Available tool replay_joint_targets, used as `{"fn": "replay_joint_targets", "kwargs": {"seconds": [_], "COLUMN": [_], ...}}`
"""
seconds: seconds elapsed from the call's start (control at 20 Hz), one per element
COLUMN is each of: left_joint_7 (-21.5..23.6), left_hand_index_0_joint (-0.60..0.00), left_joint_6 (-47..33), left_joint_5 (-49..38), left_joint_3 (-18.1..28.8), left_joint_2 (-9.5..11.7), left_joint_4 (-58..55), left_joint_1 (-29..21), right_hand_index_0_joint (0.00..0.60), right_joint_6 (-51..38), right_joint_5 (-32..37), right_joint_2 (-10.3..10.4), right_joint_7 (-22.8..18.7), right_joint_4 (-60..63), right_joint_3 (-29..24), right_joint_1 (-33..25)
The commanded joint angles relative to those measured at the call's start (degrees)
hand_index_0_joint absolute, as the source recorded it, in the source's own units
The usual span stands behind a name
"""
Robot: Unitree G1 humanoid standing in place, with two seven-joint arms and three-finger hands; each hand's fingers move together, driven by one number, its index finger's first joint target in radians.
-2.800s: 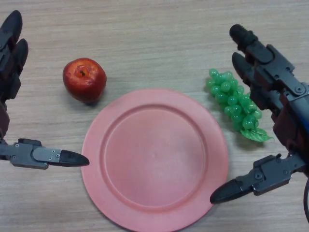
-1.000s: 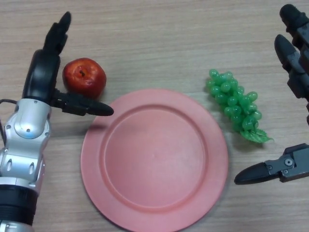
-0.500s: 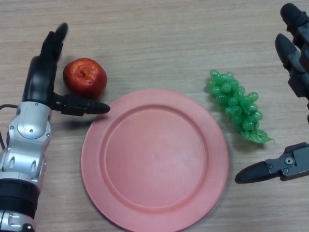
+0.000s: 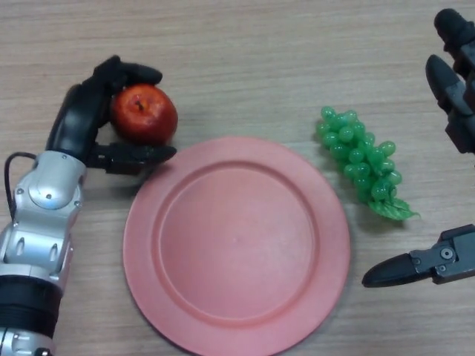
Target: Pick up the red apple and place it on the plate
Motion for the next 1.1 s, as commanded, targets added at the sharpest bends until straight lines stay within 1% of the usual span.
{"fn": "replay_joint_targets", "kwargs": {"seconds": [0.05,0.1,0.2,0.25,0.3,0.35,0.4,0.45,0.5,0.6,0.75,0.85,0.9,0.95,1.05,1.1], "left_joint_7": [-1.5,-2.4,-4.4,-5.7,-6.0,-6.0,-5.7,-4.9,-4.5,-3.3,-5.4,-6.2,-5.0,-4.7,-4.5,-4.4], "left_hand_index_0_joint": [-0.6,-0.6,-0.6,-0.6,-0.6,-0.6,-0.6,-0.6,-0.6,-0.6,-0.6,-0.6,-0.6,-0.6,-0.4,-0.249], "left_joint_6": [-3.0,-0.8,4.2,6.7,7.8,7.3,3.7,1.7,-0.9,-3.4,-3.7,-2.5,-3.8,-4.4,-4.4,-4.6], "left_joint_5": [-1.0,-0.4,0.6,0.9,1.7,3.3,6.5,7.3,9.2,10.8,13.1,14.3,11.9,11.0,10.3,9.7], "left_joint_3": [2.2,1.8,0.3,-1.1,-2.3,-4.4,-6.2,-7.4,-8.3,-9.4,-10.0,-9.7,-9.0,-9.1,-9.1,-9.1], "left_joint_2": [2.7,2.3,0.7,-0.6,-2.1,-3.4,-4.2,-5.1,-5.6,-5.9,-5.4,-5.3,-5.6,-5.6,-5.6,-5.6], "left_joint_4": [-11.2,-15.5,-25.8,-31.2,-34.8,-38.0,-38.7,-39.2,-38.8,-37.8,-37.5,-37.8,-37.7,-37.4,-37.5,-37.7], "left_joint_1": [-0.3,0.9,4.7,7.6,10.0,13.8,17.1,20.7,22.9,26.1,29.5,29.6,29.5,29.4,29.4,29.3], "right_hand_index_0_joint": [0.0,0.0,0.0,0.0,0.0,0.0,0.0,0.0,0.0,0.0,0.0,0.0,0.0,0.0,0.0,0.0], "right_joint_6": [-6.7,-6.5,-6.3,-6.2,-6.2,-6.2,-6.4,-7.0,-7.2,-7.5,-8.4,-8.9,-8.8,-8.5,-8.5,-8.4], "right_joint_5": [0.4,0.4,1.0,1.3,1.7,2.0,2.2,2.4,2.4,2.0,1.3,0.7,0.2,0.0,-0.1,-0.2], "right_joint_2": [-0.8,-0.8,-0.6,-0.7,-0.7,-0.8,-0.8,-0.8,-0.8,-0.8,-0.7,-0.6,-0.5,-0.4,-0.4,-0.4], "right_joint_7": [-1.6,-1.5,-1.4,-1.5,-1.4,-1.5,-1.5,-1.5,-1.5,-1.7,-1.7,-1.8,-2.0,-2.0,-2.0,-1.9], "right_joint_4": [-3.6,-3.7,-3.7,-3.6,-3.5,-3.3,-3.0,-2.5,-2.3,-2.1,-1.9,-1.7,-1.8,-2.0,-2.0,-2.1], "right_joint_3": [-2.4,-2.3,-2.3,-2.4,-2.6,-2.8,-3.0,-3.2,-3.4,-3.1,-2.7,-2.2,-1.6,-1.4,-1.3,-1.3], "right_joint_1": [-0.9,-1.1,-1.1,-1.3,-1.2,-1.4,-1.4,-1.1,-0.9,-0.9,-0.8,-0.6,-0.5,-0.4,-0.4,-0.4]}}
